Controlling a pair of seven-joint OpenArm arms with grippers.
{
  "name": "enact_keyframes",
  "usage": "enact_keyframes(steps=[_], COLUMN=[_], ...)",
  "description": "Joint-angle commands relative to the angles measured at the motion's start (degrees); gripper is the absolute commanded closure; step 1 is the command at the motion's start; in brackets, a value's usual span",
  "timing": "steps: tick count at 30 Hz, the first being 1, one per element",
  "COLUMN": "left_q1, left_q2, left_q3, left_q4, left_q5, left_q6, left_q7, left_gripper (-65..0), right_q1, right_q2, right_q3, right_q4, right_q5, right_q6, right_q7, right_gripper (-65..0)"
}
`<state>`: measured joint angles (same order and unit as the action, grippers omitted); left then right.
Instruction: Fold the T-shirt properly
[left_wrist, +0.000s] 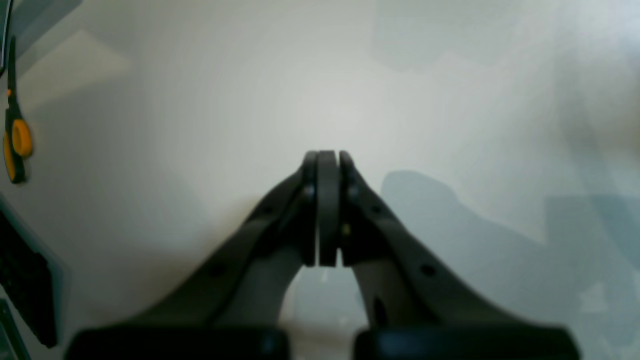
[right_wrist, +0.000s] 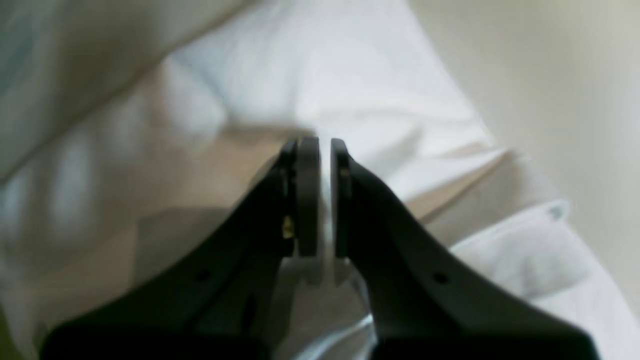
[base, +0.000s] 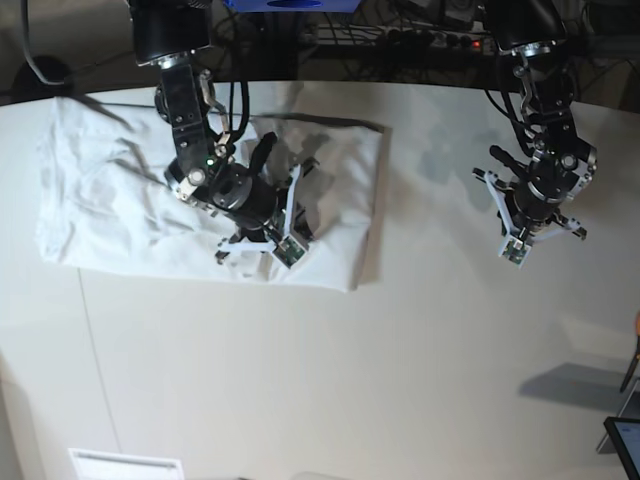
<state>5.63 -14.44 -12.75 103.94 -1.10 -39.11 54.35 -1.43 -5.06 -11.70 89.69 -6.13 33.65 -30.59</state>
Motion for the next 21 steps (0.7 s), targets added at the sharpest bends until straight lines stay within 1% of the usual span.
enact_keyframes(steps=[1,6,8,14,17,21], left_q1=[-0.6,-0.6,-0.6,-0.7,-0.7,-0.7], left_q2=[-0.6,-0.6,-0.6,-0.6,-0.6,-0.6], left_q3=[-0.3,-0.3,-0.3,0.1,0.2,0.2], left_q4=[1.0,0.8,0.8,0.8,0.8,0.8], left_q5=[0.0,0.0,0.0,0.3,0.3,0.0], left_q6=[0.1,0.1,0.1,0.1,0.1,0.1], left_q7=[-0.9,-0.9,-0.9,-0.9,-0.9,-0.9], left_gripper=[0.0,0.0,0.0,0.0,0.0,0.0], right_q1=[0.9,2.1,2.3,4.1,4.4,3.6], right_q2=[-0.2,0.4,1.9,4.0,4.3,4.3], right_q3=[1.7,6.6,7.8,8.1,8.1,8.1], right_q4=[0.2,-0.7,-0.7,-4.9,-6.7,-3.2], right_q5=[0.4,0.3,0.4,0.4,0.2,0.1], right_q6=[-0.3,-0.3,-0.3,-0.3,-0.3,-0.3], right_q7=[1.1,1.1,1.1,1.4,4.0,4.6], right_gripper=[-3.6,-3.6,-3.6,-3.6,-3.6,-3.6])
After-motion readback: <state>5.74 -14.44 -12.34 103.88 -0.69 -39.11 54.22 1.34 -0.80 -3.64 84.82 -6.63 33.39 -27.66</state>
